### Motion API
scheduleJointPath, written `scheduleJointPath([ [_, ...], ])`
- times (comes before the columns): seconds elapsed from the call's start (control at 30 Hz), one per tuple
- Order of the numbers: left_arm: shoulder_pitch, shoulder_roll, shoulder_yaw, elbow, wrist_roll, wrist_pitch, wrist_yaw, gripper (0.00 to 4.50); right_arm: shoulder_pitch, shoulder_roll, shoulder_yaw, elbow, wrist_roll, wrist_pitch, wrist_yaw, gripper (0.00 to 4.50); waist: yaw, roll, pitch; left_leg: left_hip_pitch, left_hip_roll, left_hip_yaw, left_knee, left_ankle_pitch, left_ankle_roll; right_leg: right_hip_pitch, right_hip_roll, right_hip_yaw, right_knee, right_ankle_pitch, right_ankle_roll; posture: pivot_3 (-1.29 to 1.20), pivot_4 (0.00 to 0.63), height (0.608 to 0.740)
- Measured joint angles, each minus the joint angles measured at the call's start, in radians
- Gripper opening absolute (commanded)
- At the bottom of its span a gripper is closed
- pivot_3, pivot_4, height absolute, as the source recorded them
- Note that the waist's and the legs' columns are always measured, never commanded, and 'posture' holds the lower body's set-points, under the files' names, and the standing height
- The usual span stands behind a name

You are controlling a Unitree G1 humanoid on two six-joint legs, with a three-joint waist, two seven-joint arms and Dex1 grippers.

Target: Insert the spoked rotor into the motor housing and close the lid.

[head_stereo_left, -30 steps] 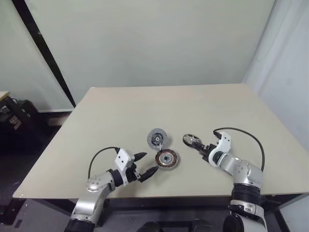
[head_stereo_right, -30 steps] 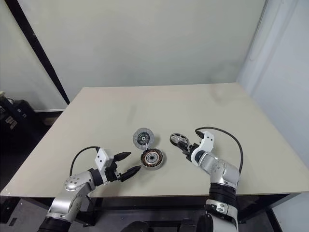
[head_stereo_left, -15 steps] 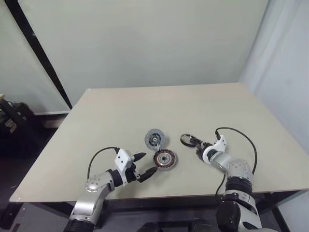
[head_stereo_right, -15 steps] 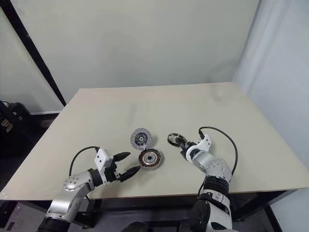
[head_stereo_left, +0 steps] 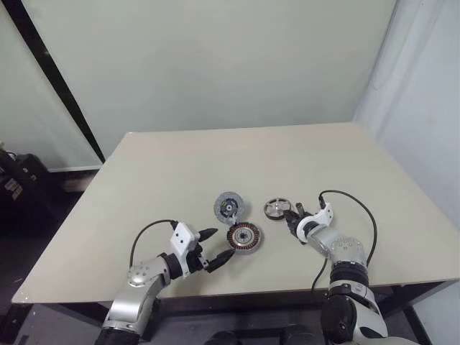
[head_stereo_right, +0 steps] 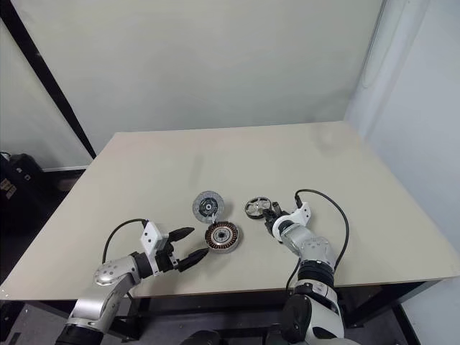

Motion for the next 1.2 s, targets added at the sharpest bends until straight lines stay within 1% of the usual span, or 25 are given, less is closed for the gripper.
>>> scheduleJointPath([
  [0.1,0.002,0.0,0.0,0.0,0.0,0.001,0.001,4.5,0.003,-0.003,0.015,-0.014,0.017,0.02,0.0,0.39,0.0,0.0,0.0,0.0,0.0,0.0,0.0,0.0,0.0,0.0,0.0,0.0,0.0,0.0,0.0,0.0,0.0,0.74],
  [0.27,0.012,0.001,0.002,-0.003,0.0,0.001,0.003,4.5,0.044,-0.004,0.058,-0.171,0.085,0.136,0.002,0.39,0.0,0.001,0.0,-0.001,0.0,-0.001,0.0,0.0,0.0,-0.001,0.0,0.0,0.0,0.0,0.0,0.0,0.0,0.74],
  [0.43,0.02,0.005,0.006,-0.003,-0.001,0.002,0.009,4.5,0.125,0.011,0.13,-0.377,0.179,0.349,-0.013,0.39,0.001,0.001,0.0,-0.001,0.001,-0.001,0.0,0.0,0.0,-0.001,0.0,0.0,0.0,0.0,0.0,0.0,0.0,0.74],
  [0.57,0.024,0.01,0.008,-0.003,-0.002,0.004,0.009,4.5,0.175,0.031,0.19,-0.473,0.228,0.48,-0.039,0.39,0.001,0.002,0.001,-0.001,0.001,0.0,0.0,0.0,0.0,-0.001,0.0,0.0,-0.001,0.0,0.0,0.0,0.0,0.74],
  [0.63,0.024,0.011,0.008,-0.003,-0.002,0.004,0.009,4.5,0.182,0.029,0.204,-0.501,0.235,0.51,-0.05,0.39,0.001,0.002,0.001,-0.001,0.001,0.0,0.0,0.0,0.0,-0.001,0.0,0.0,-0.001,0.0,0.0,0.0,0.0,0.74],
  [0.9,0.024,0.015,0.008,-0.003,-0.003,0.008,0.01,4.5,0.2,0.028,0.281,-0.525,0.237,0.528,-0.059,0.39,0.001,0.002,0.0,-0.001,0.001,0.0,-0.001,0.0,0.0,-0.001,0.0,0.0,-0.001,0.0,0.0,0.0,0.0,0.74],
  [1.2,0.024,0.018,0.009,-0.003,-0.003,0.013,0.011,4.5,0.233,0.026,0.355,-0.476,0.209,0.481,-0.058,0.39,0.001,0.002,0.0,-0.001,0.001,-0.001,-0.001,0.0,0.0,-0.001,0.0,0.0,-0.001,0.0,0.0,0.0,0.0,0.74],
])
